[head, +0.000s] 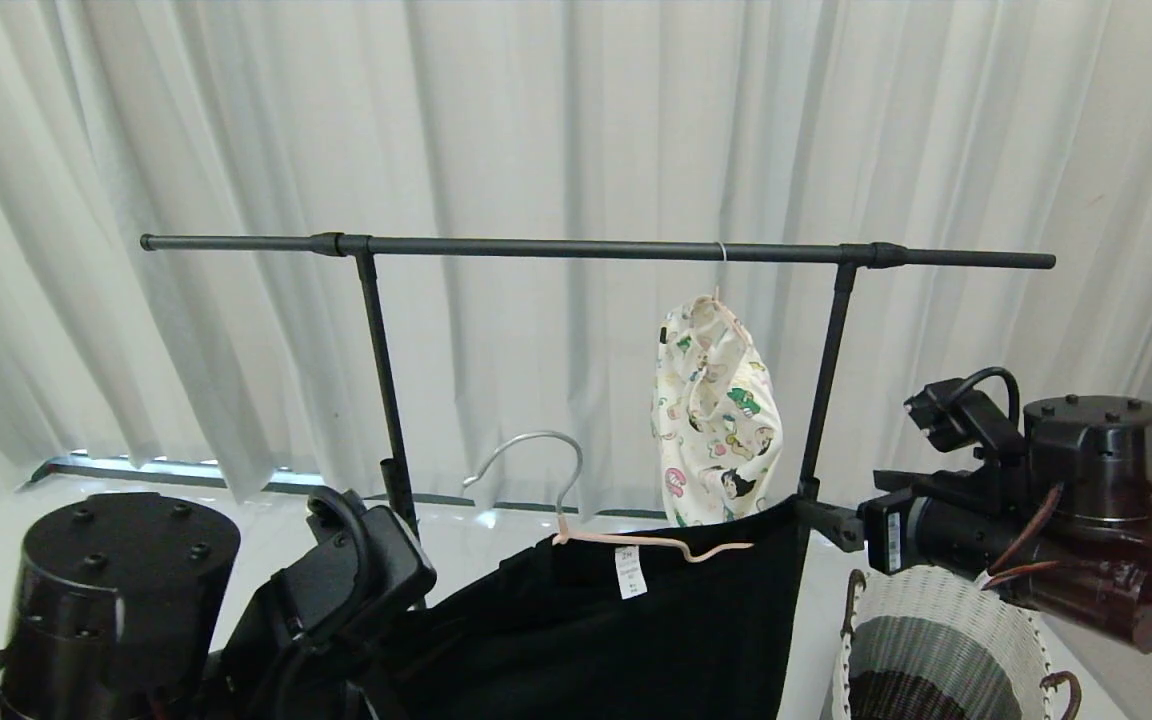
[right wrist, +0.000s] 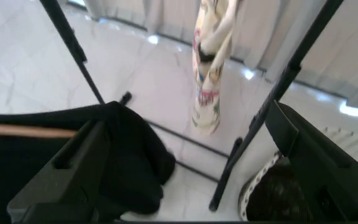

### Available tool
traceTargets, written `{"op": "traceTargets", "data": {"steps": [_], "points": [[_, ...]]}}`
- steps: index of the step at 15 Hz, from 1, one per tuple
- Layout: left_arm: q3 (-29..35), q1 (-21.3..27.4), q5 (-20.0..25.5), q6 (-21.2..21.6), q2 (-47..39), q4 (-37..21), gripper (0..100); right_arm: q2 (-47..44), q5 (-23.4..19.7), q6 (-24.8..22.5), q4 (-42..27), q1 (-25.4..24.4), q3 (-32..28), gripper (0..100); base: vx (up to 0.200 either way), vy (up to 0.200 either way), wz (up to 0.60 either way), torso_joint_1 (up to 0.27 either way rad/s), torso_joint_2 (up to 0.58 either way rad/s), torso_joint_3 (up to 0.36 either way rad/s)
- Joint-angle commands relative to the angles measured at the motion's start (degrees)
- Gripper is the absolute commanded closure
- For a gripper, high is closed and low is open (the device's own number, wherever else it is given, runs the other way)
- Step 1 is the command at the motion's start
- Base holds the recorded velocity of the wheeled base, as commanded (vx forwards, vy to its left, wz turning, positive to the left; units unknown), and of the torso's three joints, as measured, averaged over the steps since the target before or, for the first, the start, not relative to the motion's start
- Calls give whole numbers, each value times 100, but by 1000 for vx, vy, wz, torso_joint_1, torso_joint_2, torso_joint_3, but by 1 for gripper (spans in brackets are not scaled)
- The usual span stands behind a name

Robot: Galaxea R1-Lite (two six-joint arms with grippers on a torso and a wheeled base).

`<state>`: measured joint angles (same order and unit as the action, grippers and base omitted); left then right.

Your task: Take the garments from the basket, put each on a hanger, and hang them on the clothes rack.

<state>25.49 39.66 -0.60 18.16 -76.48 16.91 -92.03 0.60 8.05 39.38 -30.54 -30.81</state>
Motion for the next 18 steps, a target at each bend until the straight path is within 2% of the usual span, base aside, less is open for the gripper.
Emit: {"op": "traceTargets", "data": {"steps": [1,6,8,10,14,18], "points": [[9,-72,-11,-6,-262,5,100,510,-236,-84,-422,-5,-374,0,0,0,0,0,0,0],[70,-90,-2,-32,-227,32,100,1082,-1009,-541,-2162,92,-1050,0,0,0,0,0,0,0],[61,-90,16,-32,-227,252,100,1038,-1431,-1086,-2417,206,-1270,0,0,0,0,0,0,0],[70,-54,51,-32,-218,392,100,1073,-1624,-1534,-2584,136,-1314,0,0,0,0,0,0,0],[53,-37,227,-15,-209,832,100,1257,-2521,-2589,-3507,-427,-1472,0,0,0,0,0,0,0],[53,306,262,47,-86,928,100,959,-2609,-2958,-4034,-1314,-1833,0,0,0,0,0,0,0]]}}
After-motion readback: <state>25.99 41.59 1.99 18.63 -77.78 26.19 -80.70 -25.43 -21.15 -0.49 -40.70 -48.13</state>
